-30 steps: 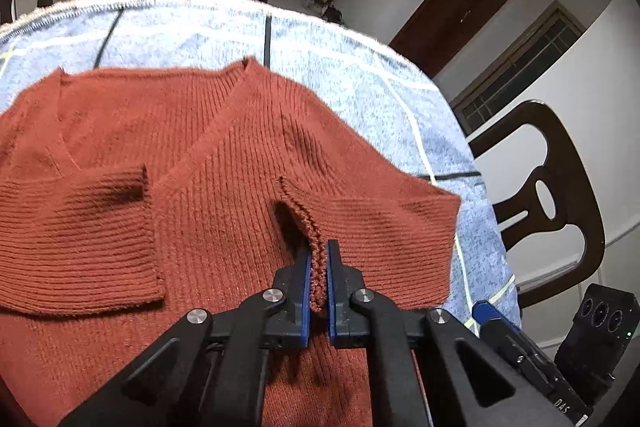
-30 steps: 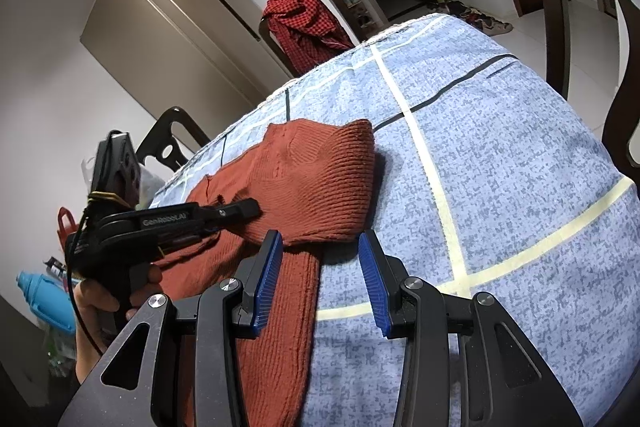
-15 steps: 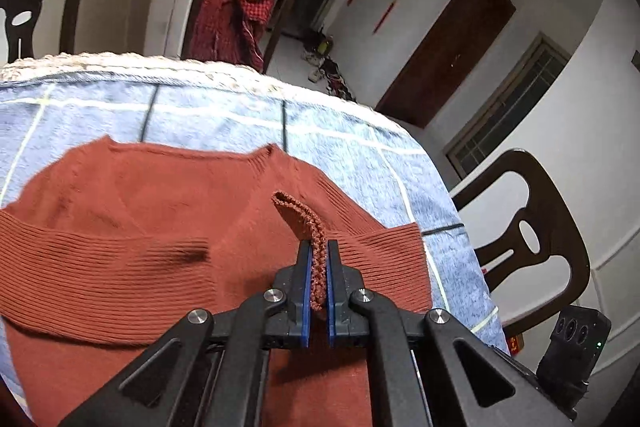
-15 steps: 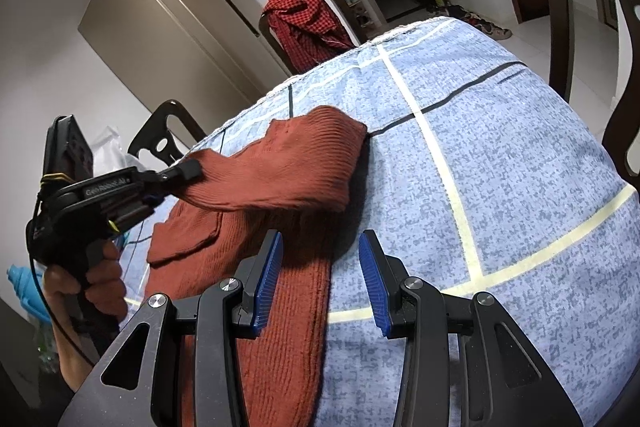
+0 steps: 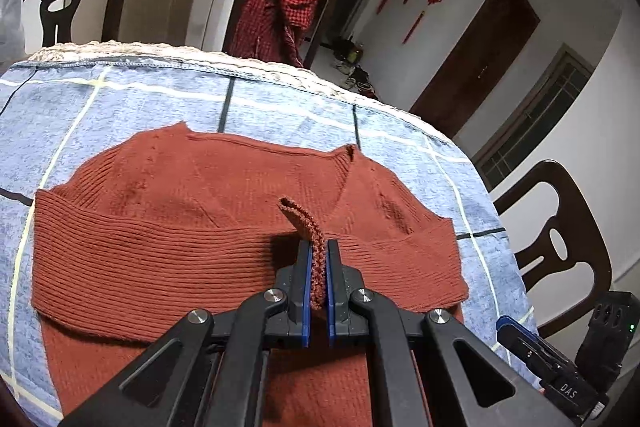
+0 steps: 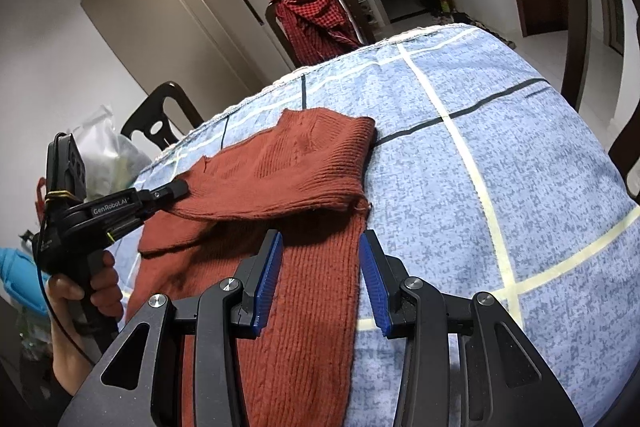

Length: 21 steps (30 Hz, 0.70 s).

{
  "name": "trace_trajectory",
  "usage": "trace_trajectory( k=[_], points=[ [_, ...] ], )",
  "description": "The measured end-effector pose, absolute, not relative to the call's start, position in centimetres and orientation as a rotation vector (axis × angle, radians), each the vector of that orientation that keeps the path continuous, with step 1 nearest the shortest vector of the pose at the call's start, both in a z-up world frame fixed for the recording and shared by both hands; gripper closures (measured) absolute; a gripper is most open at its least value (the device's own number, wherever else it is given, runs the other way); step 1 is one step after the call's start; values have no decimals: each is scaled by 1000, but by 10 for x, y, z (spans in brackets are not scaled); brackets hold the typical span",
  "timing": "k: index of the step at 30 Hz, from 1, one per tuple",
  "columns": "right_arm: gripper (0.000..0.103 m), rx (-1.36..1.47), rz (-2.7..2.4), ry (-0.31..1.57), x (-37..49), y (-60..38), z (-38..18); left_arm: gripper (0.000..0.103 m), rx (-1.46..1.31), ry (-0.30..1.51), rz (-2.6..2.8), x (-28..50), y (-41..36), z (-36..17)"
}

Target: Fold small clothes

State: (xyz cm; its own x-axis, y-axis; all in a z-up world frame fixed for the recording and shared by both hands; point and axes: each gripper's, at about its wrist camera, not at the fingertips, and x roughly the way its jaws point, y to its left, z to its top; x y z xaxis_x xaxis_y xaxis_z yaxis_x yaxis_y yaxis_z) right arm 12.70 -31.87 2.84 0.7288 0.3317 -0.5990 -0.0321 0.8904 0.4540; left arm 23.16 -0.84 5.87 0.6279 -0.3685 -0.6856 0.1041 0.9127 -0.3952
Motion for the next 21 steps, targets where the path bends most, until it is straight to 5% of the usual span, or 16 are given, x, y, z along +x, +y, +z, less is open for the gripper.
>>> trace_trajectory(
  k=[21],
  points=[
    [62, 369, 154, 770, 142, -311, 25, 94, -217, 896, -217, 219, -6, 33]
  ],
)
